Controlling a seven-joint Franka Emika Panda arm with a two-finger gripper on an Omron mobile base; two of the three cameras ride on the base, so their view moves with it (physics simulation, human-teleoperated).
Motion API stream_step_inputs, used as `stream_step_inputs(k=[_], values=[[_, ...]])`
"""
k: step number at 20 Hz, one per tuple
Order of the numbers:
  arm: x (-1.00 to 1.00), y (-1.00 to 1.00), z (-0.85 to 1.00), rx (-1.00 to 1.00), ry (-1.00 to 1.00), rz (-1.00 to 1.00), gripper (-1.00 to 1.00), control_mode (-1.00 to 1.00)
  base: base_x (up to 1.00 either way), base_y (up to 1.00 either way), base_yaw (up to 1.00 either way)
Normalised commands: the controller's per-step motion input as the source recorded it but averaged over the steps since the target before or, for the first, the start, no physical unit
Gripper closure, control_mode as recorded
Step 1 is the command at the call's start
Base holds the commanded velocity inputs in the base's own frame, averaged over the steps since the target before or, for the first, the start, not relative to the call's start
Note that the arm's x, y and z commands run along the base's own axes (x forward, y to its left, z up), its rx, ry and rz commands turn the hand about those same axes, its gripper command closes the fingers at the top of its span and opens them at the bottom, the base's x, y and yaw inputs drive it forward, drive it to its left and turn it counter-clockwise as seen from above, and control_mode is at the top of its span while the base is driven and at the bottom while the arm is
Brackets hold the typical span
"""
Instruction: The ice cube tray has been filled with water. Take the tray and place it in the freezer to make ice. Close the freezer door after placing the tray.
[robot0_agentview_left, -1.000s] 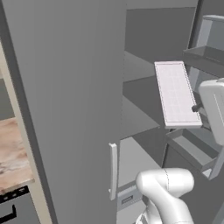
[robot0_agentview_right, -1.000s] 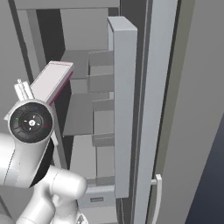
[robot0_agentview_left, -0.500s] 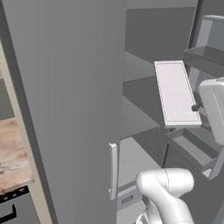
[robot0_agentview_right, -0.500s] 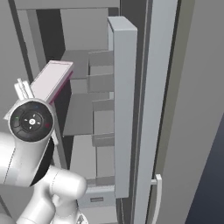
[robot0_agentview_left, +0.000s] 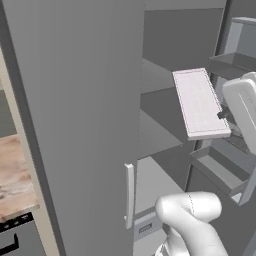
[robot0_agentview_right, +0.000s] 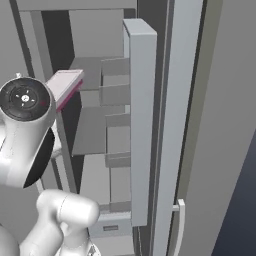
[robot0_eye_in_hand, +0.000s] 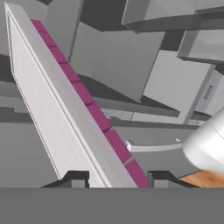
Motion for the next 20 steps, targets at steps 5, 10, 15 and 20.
stream_step_inputs(k=[5, 10, 15, 20], values=[[0.07, -0.12, 0.05, -0.08, 0.14, 0.0, 1.0, -1.0, 0.0, 0.0, 0.0], [0.01, 0.0, 0.08, -0.12, 0.05, 0.0, 1.0, -1.0, 0.0, 0.0, 0.0], [0.0, 0.04, 0.03, -0.16, 0.0, 0.0, 1.0, -1.0, 0.0, 0.0, 0.0], [0.0, 0.0, 0.0, -0.07, -0.08, 0.0, 1.0, -1.0, 0.0, 0.0, 0.0]])
